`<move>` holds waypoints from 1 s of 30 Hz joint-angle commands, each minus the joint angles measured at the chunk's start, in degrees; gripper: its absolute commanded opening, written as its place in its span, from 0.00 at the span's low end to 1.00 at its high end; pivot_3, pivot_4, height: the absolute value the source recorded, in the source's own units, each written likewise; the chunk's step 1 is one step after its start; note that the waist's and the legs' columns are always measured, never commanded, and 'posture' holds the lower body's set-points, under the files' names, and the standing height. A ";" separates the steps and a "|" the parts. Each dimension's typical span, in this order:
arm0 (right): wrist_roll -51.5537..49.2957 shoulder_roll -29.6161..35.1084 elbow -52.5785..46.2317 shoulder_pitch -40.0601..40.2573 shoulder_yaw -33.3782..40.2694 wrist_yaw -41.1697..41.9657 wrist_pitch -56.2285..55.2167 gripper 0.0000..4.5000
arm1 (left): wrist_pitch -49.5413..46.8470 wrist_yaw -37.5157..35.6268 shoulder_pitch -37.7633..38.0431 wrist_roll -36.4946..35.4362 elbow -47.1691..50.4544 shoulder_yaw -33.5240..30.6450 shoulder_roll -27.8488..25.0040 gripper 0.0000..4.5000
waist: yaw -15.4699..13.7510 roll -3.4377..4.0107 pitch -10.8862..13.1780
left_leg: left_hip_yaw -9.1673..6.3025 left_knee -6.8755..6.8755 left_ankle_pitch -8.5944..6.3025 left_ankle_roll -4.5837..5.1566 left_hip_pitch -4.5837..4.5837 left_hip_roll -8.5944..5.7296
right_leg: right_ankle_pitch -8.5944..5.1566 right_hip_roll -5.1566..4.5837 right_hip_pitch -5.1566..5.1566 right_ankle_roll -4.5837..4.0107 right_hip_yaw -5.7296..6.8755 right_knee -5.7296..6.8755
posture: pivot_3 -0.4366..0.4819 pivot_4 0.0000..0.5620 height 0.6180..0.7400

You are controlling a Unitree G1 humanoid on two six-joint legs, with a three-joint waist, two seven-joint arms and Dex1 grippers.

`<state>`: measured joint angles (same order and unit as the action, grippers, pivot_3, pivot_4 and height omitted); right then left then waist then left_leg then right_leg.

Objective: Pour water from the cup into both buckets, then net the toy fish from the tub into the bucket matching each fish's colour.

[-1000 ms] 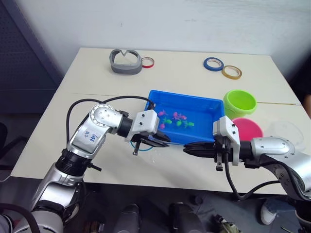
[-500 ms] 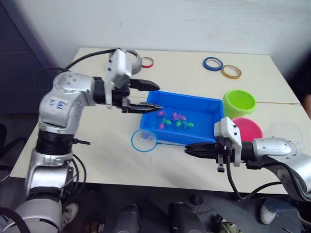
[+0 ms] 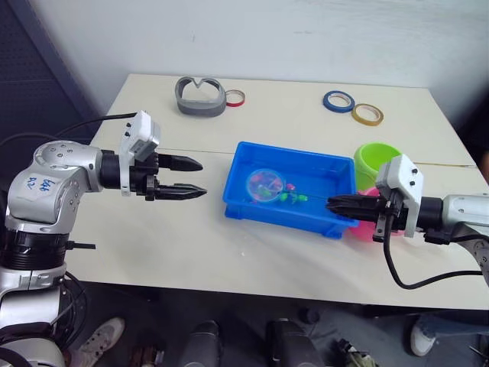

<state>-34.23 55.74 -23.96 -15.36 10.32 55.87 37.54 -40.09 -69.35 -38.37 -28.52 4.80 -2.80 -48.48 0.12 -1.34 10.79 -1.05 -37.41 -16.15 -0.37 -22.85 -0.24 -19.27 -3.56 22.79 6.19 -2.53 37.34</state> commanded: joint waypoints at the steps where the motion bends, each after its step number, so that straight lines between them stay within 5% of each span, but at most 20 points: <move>1: 0.41 1.46 -0.15 0.12 3.09 0.68 -1.46 0.00 | 1.23 1.51 1.65 -1.04 3.14 -3.20 -1.10 0.73 | 0.12 0.00 0.00 | 0.00 0.01 0.00 0.00 0.00 0.00 | 0.00 0.00 0.01 0.00 0.00 0.00 | 0.48 0.27 1.00; 30: 29.13 1.03 15.79 -9.95 -12.23 -8.51 -13.71 0.00 | 8.18 0.03 6.13 -2.13 4.37 -3.79 -1.64 0.73 | 0.29 0.03 0.01 | 0.09 0.04 0.00 -0.01 0.03 0.00 | -0.01 0.02 0.05 -0.02 -0.05 0.05 | 0.48 0.27 1.00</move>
<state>-6.97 56.85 -8.27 -24.23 -1.97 47.54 25.63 -32.19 -68.55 -32.83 -29.33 7.12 -5.61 -48.98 0.41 -1.31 10.80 -0.96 -37.38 -16.15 -0.37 -22.83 -0.24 -19.28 -3.54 22.85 6.17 -2.58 37.39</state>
